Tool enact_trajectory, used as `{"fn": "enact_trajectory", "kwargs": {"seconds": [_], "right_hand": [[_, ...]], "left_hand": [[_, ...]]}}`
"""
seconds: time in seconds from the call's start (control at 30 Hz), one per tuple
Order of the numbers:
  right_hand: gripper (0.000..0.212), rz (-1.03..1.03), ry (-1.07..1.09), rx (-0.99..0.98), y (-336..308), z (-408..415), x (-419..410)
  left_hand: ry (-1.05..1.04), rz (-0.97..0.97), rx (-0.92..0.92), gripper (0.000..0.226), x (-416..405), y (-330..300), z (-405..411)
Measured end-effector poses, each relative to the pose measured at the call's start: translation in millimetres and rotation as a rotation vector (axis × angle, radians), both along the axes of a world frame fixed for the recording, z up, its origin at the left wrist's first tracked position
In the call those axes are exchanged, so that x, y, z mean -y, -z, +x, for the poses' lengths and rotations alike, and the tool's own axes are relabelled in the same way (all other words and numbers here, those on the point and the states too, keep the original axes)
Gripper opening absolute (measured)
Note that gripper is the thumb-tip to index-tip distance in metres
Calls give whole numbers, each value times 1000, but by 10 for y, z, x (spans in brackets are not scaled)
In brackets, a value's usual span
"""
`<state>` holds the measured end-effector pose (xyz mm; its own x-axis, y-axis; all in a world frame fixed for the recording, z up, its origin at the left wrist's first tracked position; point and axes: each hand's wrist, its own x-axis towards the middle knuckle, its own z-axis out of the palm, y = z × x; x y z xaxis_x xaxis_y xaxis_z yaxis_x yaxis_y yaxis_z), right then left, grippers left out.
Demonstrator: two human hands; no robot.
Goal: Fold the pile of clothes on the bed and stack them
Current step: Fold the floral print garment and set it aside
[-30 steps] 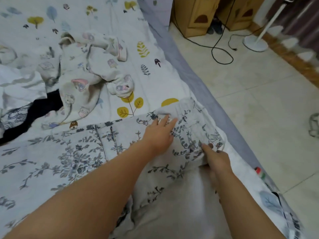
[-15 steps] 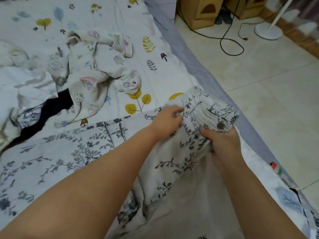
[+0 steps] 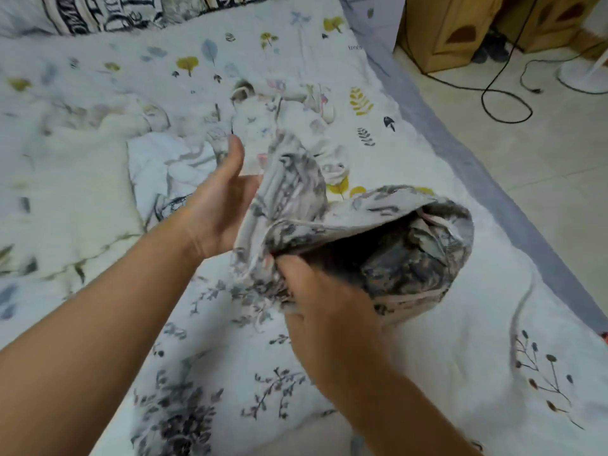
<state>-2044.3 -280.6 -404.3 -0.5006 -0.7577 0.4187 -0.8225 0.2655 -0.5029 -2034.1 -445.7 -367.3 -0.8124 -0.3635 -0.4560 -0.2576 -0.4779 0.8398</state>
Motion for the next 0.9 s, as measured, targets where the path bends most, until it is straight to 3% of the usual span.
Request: {"fn": "enact_trajectory", "kwargs": {"seconds": [0.17, 0.2, 0.27, 0.33, 0.37, 0.4, 0.47, 0.5, 0.53, 0.6, 0.63, 0.67, 0.73, 0.77, 0.83, 0.9], "right_hand": [[23, 191, -230, -26, 179, 636, 255], [24, 252, -260, -17, 238, 745, 307], [29, 388, -319, -6, 343, 918, 406], [36, 579, -453, 21, 461, 1020, 486], [37, 709, -535, 51, 499, 1026, 507], [39, 811, -596, 88, 539, 1015, 498], [41, 788, -610, 164, 575, 1005, 429], [34, 617, -543, 209, 576, 995, 375], [27, 389, -421, 205, 563, 970, 322], [15, -2, -107, 141, 573, 851, 170], [23, -68, 27, 159, 567, 771, 113], [38, 8, 129, 217, 570, 700, 81], [70, 361, 195, 425, 643, 602, 64], [72, 478, 183, 519, 685, 592, 74], [58, 471, 204, 618, 771, 592, 114], [50, 293, 325, 726, 738, 590, 197]], "left_hand": [[-38, 5, 110, 83, 310, 111, 942], [-29, -39, 155, 90, 353, 193, 1116], [8, -172, 242, 127, 426, 413, 1449], [100, -205, 273, 142, 440, 619, 1655], [137, -213, 305, 135, 414, 730, 1702], [150, -238, 346, 114, 374, 832, 1730], [86, -380, 437, 49, 253, 1028, 1697], [-25, -466, 494, 23, 231, 1133, 1680], [-154, -511, 543, 13, 223, 1196, 1665], [-346, -524, 609, 30, 283, 1296, 1665], [-378, -527, 623, 35, 323, 1324, 1663], [-376, -539, 637, 38, 350, 1342, 1650], [-349, -577, 686, 39, 381, 1376, 1633], [-351, -577, 710, 38, 405, 1400, 1630], [-383, -525, 708, 36, 436, 1425, 1657], [-408, -522, 718, 31, 468, 1411, 1671]]}}
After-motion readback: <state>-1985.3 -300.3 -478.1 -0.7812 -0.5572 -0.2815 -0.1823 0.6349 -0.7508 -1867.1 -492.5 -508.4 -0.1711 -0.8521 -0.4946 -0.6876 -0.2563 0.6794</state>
